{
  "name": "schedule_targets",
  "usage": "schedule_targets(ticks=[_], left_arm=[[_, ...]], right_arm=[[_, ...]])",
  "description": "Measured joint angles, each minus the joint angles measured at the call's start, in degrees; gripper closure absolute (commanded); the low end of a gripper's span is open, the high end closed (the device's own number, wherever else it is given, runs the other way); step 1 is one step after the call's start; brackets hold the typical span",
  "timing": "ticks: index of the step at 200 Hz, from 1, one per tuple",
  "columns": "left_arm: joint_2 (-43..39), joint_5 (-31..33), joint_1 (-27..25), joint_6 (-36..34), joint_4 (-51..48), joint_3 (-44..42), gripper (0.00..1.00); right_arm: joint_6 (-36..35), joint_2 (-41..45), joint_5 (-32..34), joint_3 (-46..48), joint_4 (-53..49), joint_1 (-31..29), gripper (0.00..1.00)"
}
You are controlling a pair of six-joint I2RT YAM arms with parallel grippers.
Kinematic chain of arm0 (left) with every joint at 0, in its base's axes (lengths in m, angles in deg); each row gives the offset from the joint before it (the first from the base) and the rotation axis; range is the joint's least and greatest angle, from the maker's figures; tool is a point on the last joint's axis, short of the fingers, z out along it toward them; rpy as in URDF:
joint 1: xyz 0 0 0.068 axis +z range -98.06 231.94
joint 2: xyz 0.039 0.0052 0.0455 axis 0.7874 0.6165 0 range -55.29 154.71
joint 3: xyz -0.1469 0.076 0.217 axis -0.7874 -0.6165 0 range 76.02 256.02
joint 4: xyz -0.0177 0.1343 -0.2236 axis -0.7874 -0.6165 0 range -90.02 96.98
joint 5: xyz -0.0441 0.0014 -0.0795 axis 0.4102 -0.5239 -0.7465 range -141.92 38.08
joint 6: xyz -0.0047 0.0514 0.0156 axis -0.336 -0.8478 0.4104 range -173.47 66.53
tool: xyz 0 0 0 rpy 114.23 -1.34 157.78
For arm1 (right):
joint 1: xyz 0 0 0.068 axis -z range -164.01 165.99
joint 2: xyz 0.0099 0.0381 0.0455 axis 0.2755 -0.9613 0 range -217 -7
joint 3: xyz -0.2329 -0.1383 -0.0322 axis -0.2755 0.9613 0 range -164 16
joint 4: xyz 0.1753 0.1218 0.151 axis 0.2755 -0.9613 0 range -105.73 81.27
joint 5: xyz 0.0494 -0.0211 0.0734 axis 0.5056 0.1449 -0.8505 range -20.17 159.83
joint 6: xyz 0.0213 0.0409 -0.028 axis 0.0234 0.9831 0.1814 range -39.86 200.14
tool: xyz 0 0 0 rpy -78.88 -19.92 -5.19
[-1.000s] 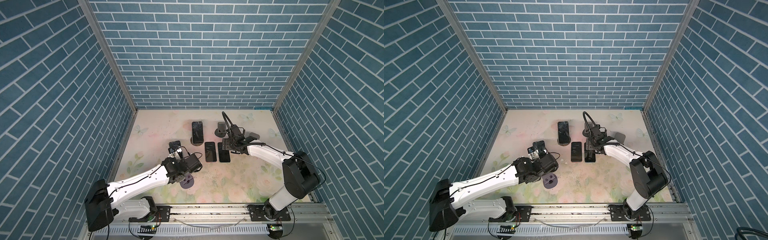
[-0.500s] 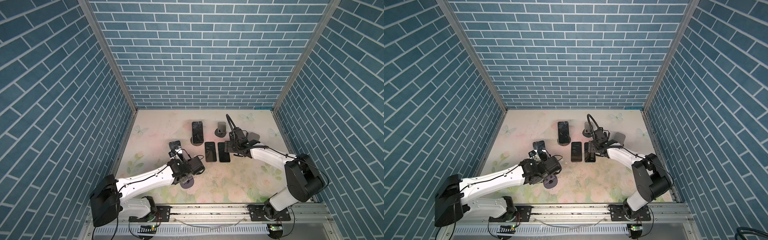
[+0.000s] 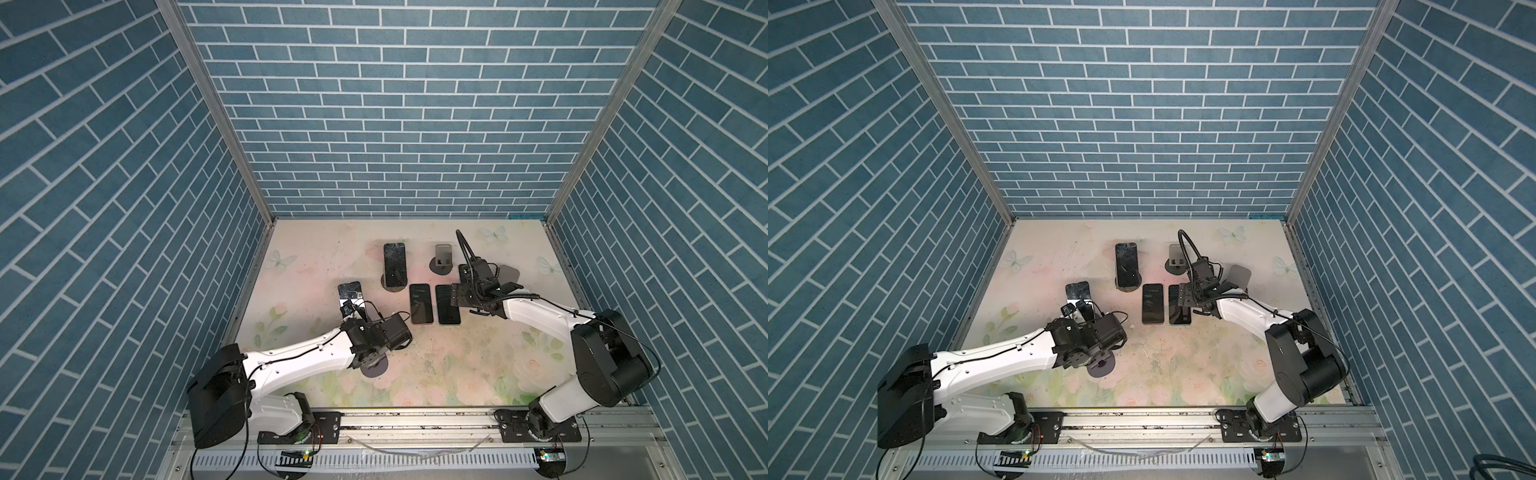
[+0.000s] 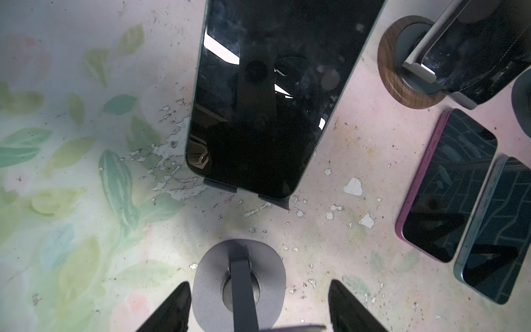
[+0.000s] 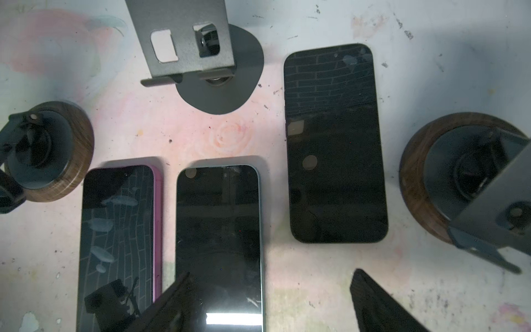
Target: Remove the phone from the phone stand
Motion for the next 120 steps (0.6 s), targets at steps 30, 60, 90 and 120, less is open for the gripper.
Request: schedule_targets(ticks=[30, 60, 90, 120], left_arm=[[0.04, -0.24, 0.0, -0.02, 0.2, -0.02, 0.44], [0.0, -0.22, 0.0, -0.02, 0.59, -0.07, 0.5], [-0.13, -0.22, 0.0, -0.5, 0.83, -0.11, 0.5], [0.0, -0.22, 0.0, -3.82, 1.64, 0.24, 0.5]], right_arm=[[0.0, 0.0, -0.5, 0.24, 0.17, 0.33, 0.14], [0.0, 0.0, -0.85, 0.28, 0.24, 0.52, 0.14], [0.0, 0.0, -1.18, 0.31, 0.24, 0.63, 0.14], [0.0, 0.0, -1.31, 0.31, 0.24, 0.76, 0.14]])
